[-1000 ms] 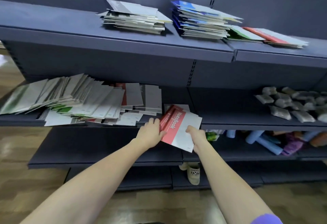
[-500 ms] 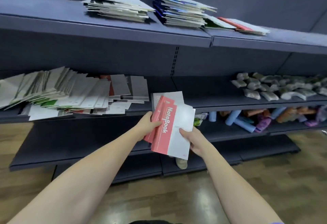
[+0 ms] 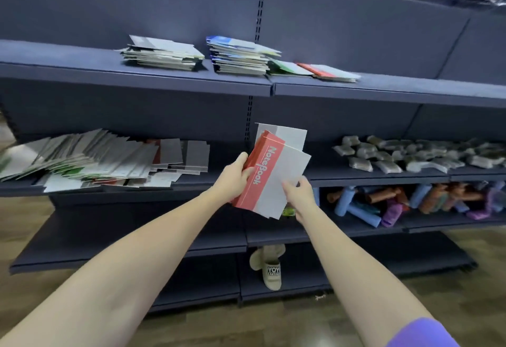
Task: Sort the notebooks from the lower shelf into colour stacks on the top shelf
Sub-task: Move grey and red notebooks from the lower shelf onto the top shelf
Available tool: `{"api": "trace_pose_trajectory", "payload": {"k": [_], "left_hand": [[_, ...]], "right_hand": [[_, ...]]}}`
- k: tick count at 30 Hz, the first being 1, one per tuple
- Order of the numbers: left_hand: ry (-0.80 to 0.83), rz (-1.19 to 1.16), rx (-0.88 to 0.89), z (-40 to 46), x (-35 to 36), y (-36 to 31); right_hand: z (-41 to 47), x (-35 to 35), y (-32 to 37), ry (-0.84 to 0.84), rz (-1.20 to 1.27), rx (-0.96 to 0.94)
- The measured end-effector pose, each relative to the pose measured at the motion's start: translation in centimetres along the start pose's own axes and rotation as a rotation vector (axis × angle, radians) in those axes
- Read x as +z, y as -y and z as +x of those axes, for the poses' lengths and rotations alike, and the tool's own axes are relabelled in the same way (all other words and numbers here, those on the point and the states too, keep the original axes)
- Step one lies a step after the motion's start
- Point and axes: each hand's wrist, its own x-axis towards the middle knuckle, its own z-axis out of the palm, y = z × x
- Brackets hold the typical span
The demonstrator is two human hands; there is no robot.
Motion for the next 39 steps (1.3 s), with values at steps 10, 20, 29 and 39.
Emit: {"api": "trace_pose_trajectory", "payload": {"k": [10, 20, 29, 39], "left_hand": [[-0.274, 0.119, 0.197, 1.6, -5.7, -10.1], [-0.379, 0.083, 0.237, 4.9, -9.9, -14.1], [-0.300, 0.117, 0.300, 10.5, -12.5, -14.7], [-0.349, 0.237, 0.329, 16.5, -14.8, -18.6]], "right_hand": [[-0.1, -2.0, 10.9, -0.046, -0.005, -0.290], [0.1, -0.8, 16.8, -0.136, 0.069, -0.296], [3.5, 1.2, 20.9, -0.103, -0.015, -0.153], [7.3, 1.0, 23.4, -0.373, -0.029, -0.218]]}}
